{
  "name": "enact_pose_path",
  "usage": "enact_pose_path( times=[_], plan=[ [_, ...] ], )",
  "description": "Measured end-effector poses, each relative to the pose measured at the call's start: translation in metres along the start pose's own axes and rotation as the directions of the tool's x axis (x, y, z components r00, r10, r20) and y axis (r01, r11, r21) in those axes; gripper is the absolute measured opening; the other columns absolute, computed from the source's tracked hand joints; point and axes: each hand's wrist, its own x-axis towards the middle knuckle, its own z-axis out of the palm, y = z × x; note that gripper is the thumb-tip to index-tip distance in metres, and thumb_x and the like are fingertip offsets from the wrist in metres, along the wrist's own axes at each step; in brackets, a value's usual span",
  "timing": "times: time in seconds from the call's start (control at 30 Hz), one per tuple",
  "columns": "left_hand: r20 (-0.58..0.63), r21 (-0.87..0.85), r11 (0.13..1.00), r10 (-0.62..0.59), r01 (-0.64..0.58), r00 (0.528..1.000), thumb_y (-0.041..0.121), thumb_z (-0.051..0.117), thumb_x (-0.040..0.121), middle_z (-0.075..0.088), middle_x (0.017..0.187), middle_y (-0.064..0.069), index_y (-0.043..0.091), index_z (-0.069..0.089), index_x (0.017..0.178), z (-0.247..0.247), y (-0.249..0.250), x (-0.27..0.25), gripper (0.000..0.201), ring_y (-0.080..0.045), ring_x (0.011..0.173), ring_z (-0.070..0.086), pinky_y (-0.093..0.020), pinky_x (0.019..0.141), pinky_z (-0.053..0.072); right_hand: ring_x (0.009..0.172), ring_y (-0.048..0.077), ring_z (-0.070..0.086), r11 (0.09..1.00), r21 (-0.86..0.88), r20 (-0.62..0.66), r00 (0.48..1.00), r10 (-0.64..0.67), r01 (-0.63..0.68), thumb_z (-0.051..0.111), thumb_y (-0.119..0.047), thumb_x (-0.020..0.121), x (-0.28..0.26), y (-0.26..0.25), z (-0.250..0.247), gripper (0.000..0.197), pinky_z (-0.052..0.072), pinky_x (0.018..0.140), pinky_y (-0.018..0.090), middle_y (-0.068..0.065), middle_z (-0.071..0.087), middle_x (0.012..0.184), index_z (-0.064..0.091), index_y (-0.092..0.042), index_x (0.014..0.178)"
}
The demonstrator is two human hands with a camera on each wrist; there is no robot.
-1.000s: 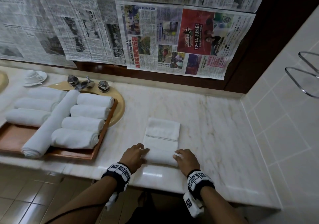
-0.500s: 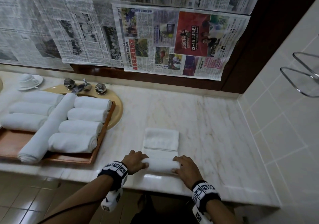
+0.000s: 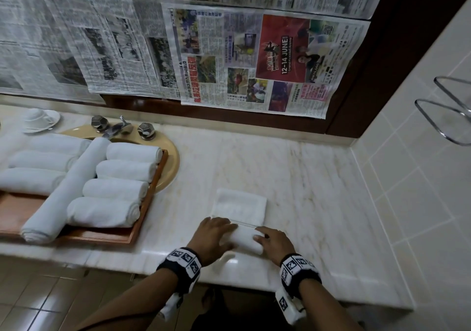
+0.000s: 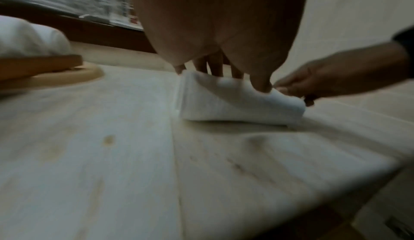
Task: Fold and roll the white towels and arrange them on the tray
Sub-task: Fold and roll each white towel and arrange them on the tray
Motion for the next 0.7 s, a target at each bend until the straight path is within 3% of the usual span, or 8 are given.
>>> enact_pose_path(
  times=[0.1, 0.17, 0.27, 0.33, 0.4, 0.5, 0.63, 0.7],
  plan=[
    [0.059, 0.059, 0.998, -0.016, 0.013, 0.998, 0.043, 0.071, 0.077, 0.059, 0.133, 0.001, 0.033, 0.055, 0.134, 0.014, 0.003, 0.000, 0.061, -0.023, 0.124, 0.053, -0.050, 0.109, 0.035, 0.100, 0.017, 0.064, 0.997, -0.062, -0.018, 0.999, 0.040, -0.041, 0.064, -0.054, 0.084, 0.004, -0.002, -0.008, 0.032, 0.047, 0.081, 0.027, -0.007, 0.071, 0.107, 0.068, -0.035, 0.110],
    [0.058, 0.032, 0.999, -0.041, 0.040, 0.997, 0.038, 0.071, 0.073, 0.061, 0.130, 0.003, 0.035, 0.058, 0.130, 0.016, 0.001, 0.002, 0.059, -0.024, 0.120, 0.056, -0.045, 0.105, 0.037, 0.091, 0.012, 0.064, 0.997, -0.056, -0.054, 0.998, 0.045, -0.047, 0.067, -0.057, 0.080, 0.006, 0.001, -0.017, 0.031, 0.047, 0.075, 0.026, -0.011, 0.070, 0.097, 0.068, -0.034, 0.101],
    [0.077, 0.030, 1.000, -0.013, 0.010, 0.997, 0.041, 0.072, 0.072, 0.062, 0.129, 0.006, 0.038, 0.060, 0.127, 0.013, -0.004, 0.004, 0.057, -0.022, 0.118, 0.055, -0.039, 0.101, 0.037, 0.096, 0.012, 0.062, 0.997, -0.054, -0.094, 0.994, -0.051, 0.046, 0.062, -0.039, 0.091, 0.016, 0.008, -0.023, 0.016, 0.047, 0.080, 0.027, -0.009, 0.064, 0.103, 0.069, -0.032, 0.105],
    [0.094, 0.017, 1.000, 0.013, -0.014, 0.996, 0.042, 0.074, 0.071, 0.062, 0.127, 0.008, 0.040, 0.060, 0.126, 0.011, -0.007, 0.002, 0.057, -0.020, 0.116, 0.055, -0.037, 0.099, 0.037, 0.106, 0.011, 0.057, 0.986, -0.094, -0.031, 0.990, -0.141, 0.137, 0.060, -0.014, 0.090, 0.023, 0.013, -0.021, 0.033, 0.043, 0.087, 0.023, -0.009, 0.057, 0.115, 0.066, -0.030, 0.118],
    [0.089, -0.006, 1.000, 0.019, -0.019, 0.996, 0.042, 0.074, 0.071, 0.062, 0.127, 0.009, 0.041, 0.061, 0.126, 0.009, -0.010, 0.001, 0.056, -0.019, 0.116, 0.055, -0.035, 0.099, 0.035, 0.111, 0.012, 0.053, 0.959, -0.175, 0.042, 0.975, -0.219, 0.223, 0.063, -0.002, 0.082, 0.032, 0.015, -0.019, 0.048, 0.041, 0.089, 0.018, -0.009, 0.055, 0.120, 0.066, -0.028, 0.122],
    [0.092, -0.020, 1.000, 0.004, -0.002, 0.996, 0.042, 0.073, 0.070, 0.062, 0.127, 0.010, 0.042, 0.062, 0.125, 0.008, -0.011, -0.001, 0.056, -0.018, 0.117, 0.055, -0.034, 0.098, 0.034, 0.113, 0.015, 0.051, 0.918, -0.258, 0.121, 0.953, -0.279, 0.302, 0.073, -0.009, 0.080, 0.043, 0.011, -0.025, 0.039, 0.045, 0.092, 0.029, -0.005, 0.057, 0.121, 0.071, -0.022, 0.116],
    [0.123, -0.013, 1.000, -0.025, 0.027, 0.992, 0.044, 0.071, 0.073, 0.059, 0.131, 0.011, 0.044, 0.059, 0.129, 0.008, -0.012, 0.000, 0.057, -0.016, 0.121, 0.052, -0.033, 0.098, 0.032, 0.117, 0.010, 0.045, 0.889, -0.303, 0.277, 0.924, -0.263, 0.344, 0.072, -0.004, 0.072, 0.056, 0.006, -0.035, 0.051, 0.043, 0.090, 0.027, -0.009, 0.053, 0.127, 0.067, -0.023, 0.119],
    [0.152, -0.006, 0.999, -0.035, 0.037, 0.988, 0.044, 0.071, 0.074, 0.058, 0.133, 0.011, 0.045, 0.057, 0.130, 0.005, -0.012, 0.003, 0.058, -0.016, 0.123, 0.049, -0.033, 0.099, 0.031, 0.114, 0.010, 0.046, 0.874, -0.319, 0.301, 0.913, -0.274, 0.367, 0.073, -0.007, 0.071, 0.060, 0.007, -0.036, 0.047, 0.044, 0.089, 0.027, -0.010, 0.054, 0.124, 0.067, -0.024, 0.115]
  ],
)
